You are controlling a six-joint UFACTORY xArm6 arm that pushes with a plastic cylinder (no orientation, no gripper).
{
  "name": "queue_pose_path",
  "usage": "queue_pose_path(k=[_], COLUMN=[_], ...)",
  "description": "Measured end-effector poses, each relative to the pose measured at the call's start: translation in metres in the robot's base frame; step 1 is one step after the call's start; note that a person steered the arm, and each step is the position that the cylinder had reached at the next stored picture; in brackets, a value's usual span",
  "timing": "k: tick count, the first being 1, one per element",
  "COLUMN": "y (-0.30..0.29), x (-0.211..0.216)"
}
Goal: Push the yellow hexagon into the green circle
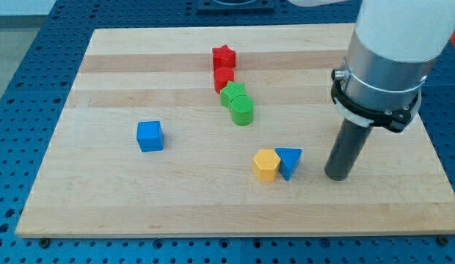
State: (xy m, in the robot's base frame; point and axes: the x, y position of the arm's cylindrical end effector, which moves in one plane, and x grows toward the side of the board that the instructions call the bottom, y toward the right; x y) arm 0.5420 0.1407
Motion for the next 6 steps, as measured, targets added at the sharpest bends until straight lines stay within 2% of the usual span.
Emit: queue_pose_path(k=[1, 3, 4, 5, 6], y=[-0.01, -0.104, -0.104, -0.104, -0.104], x=[0.011, 0.07, 0.06, 0.003, 0.001])
